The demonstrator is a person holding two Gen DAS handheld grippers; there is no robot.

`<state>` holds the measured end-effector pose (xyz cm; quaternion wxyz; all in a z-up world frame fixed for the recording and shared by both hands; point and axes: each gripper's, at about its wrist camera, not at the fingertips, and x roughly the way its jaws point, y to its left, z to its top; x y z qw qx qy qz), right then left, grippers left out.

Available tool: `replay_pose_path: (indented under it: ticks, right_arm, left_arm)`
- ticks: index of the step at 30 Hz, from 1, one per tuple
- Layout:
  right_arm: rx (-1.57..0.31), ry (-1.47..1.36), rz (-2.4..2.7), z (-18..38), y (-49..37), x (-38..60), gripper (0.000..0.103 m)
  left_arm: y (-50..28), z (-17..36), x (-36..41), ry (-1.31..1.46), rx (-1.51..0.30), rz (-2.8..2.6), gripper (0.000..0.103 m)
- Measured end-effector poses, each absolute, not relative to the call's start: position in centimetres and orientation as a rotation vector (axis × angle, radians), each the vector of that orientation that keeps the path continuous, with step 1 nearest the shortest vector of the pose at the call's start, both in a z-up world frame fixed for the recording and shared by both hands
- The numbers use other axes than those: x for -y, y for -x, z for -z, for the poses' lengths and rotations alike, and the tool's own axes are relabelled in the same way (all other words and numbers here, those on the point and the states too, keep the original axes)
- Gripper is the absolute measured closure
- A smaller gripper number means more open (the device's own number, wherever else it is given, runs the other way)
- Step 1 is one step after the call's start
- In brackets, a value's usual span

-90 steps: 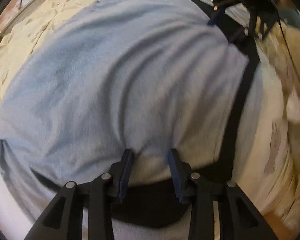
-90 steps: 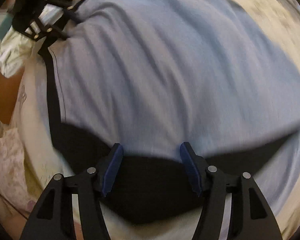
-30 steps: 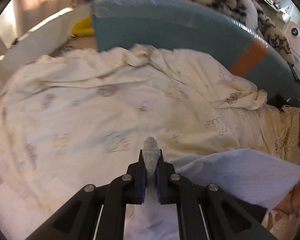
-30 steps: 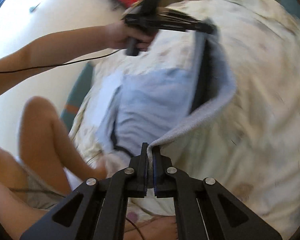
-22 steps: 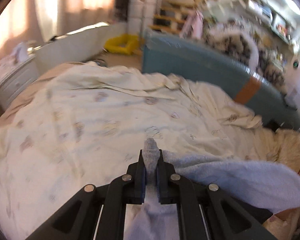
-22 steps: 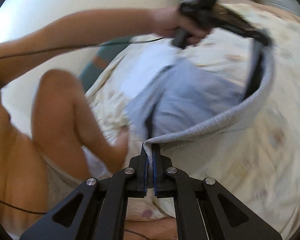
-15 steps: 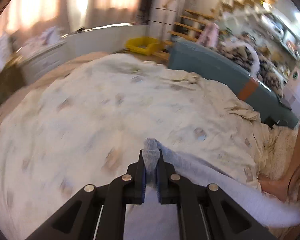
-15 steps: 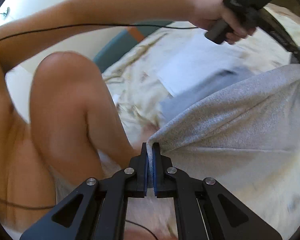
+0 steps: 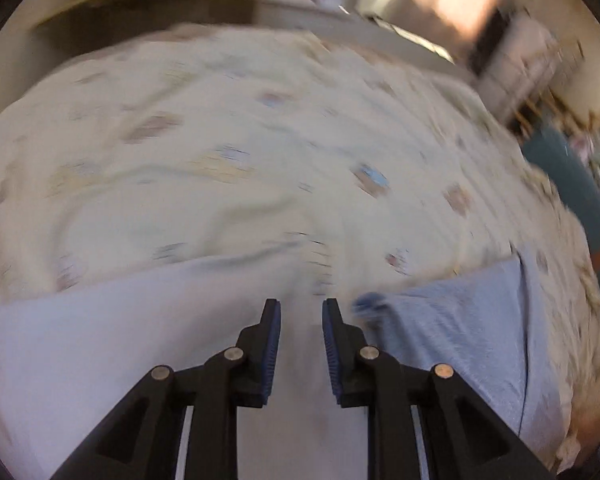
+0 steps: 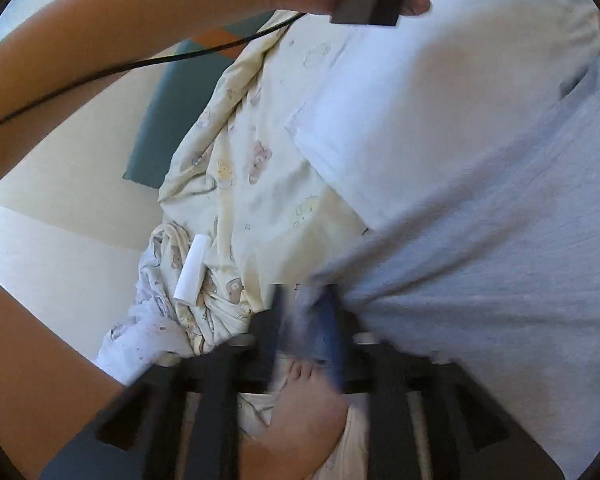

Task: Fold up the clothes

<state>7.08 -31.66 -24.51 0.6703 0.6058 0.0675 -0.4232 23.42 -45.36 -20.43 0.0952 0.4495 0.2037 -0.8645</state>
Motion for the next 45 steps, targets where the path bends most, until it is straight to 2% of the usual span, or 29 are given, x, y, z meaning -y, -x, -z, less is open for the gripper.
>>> replay_pose_path:
  ticks: [1, 2, 3, 4, 8, 13, 20, 21, 22, 23, 27, 31, 34, 36, 37, 38, 42, 44, 45]
  right_arm:
    - [-0.138, -1.348, 0.948, 24.3, -7.3, 32.0, 0.044]
    - [-0.117, -1.327, 0.947, 23.9, -7.6, 32.3, 0.009]
    - [-0.091, -1.31, 0.945, 23.2, -7.7, 32.5, 0.0]
    - [-0.066, -1.294, 0.94, 22.6, -7.8, 32.7, 0.0]
    - [-0.025, -1.266, 1.044, 20.6, -6.4, 32.1, 0.0]
    - [0.017, -1.237, 1.313, 18.1, -0.4, 26.1, 0.0]
    - [0.127, -1.297, 1.644, 16.5, 7.7, 16.1, 0.0]
    - [0.15, -1.31, 1.673, 16.5, 8.4, 14.9, 0.0]
    - [0.168, -1.322, 1.696, 16.5, 8.9, 13.8, 0.0]
    - [0.174, -1.333, 1.711, 16.7, 9.2, 13.2, 0.0]
    - [0.198, -1.359, 1.733, 17.6, 9.9, 12.2, 0.0]
    - [0.179, -1.36, 1.732, 18.4, 9.5, 12.7, 0.0]
    - [0.159, -1.361, 1.732, 18.4, 9.8, 13.1, 0.0]
    - [0.145, -1.353, 1.74, 18.1, 10.0, 13.0, 0.0]
    - [0.145, -1.352, 1.744, 18.0, 10.1, 12.9, 0.0]
    - [0.145, -1.353, 1.748, 17.8, 10.2, 12.8, 0.0]
    - [0.146, -1.352, 1.759, 17.5, 10.6, 12.0, 0.0]
    - [0.143, -1.345, 1.758, 17.2, 10.5, 11.4, 0.0]
    - [0.144, -1.342, 1.755, 17.1, 10.3, 11.2, 0.0]
  left_arm:
    - [-24.2, 20.4, 45.4, -1.325, -0.642, 2.564, 0.081]
    - [-25.0, 20.4, 45.3, -1.321, -0.677, 2.57, 0.081]
    - [-25.8, 20.2, 44.8, -1.307, -0.701, 2.581, 0.081]
    - [-26.6, 20.1, 44.1, -1.289, -0.72, 2.593, 0.081]
    - [-29.7, 20.1, 41.4, -1.251, -0.802, 2.614, 0.066]
    - [-29.4, 22.2, 38.8, -1.284, -0.962, 2.623, 0.065]
    - [-22.4, 22.6, 37.8, -1.188, -0.92, 2.664, 0.065]
    - [-21.7, 22.6, 37.8, -1.188, -0.919, 2.669, 0.068]
    - [-21.2, 22.4, 37.7, -1.188, -0.883, 2.675, 0.088]
    - [-20.6, 22.2, 37.5, -1.187, -0.833, 2.682, 0.103]
    - [-20.1, 21.2, 38.7, -1.163, -0.737, 2.66, 0.103]
    - [-21.5, 21.6, 42.9, -1.124, -0.767, 2.486, 0.103]
    - [-21.8, 22.9, 42.6, -1.234, -0.756, 2.442, 0.102]
    - [-22.1, 23.5, 41.7, -1.307, -0.834, 2.451, 0.1]
    - [-22.4, 23.8, 41.4, -1.34, -0.881, 2.442, 0.091]
    - [-23.2, 23.7, 41.0, -1.355, -0.91, 2.424, 0.078]
    - [-29.9, 21.8, 37.8, -1.343, -0.94, 2.508, 0.069]
    - [-33.3, 20.9, 36.1, -1.333, -0.952, 2.556, 0.06]
    - [-35.0, 20.4, 35.3, -1.328, -0.958, 2.58, 0.06]
